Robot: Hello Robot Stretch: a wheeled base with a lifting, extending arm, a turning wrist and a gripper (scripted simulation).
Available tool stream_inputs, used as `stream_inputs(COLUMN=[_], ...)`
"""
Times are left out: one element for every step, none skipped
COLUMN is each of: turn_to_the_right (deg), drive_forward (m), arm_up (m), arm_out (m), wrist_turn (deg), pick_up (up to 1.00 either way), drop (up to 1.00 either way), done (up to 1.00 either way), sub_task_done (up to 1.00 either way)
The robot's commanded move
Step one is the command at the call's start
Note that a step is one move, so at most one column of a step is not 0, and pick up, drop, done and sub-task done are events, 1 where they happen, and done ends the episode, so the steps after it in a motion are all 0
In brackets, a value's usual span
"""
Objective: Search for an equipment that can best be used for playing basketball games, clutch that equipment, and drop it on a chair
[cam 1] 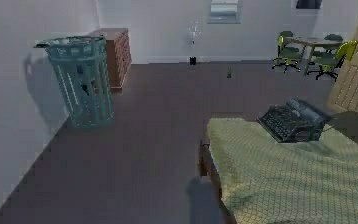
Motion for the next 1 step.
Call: stream_inputs(turn_to_the_right=[45.0], drive_forward=[0.0], arm_up=[0.0], arm_out=[0.0], wrist_turn=[0.0], pick_up=[0.0], drop=[0.0], done=[0.0], sub_task_done=[0.0])
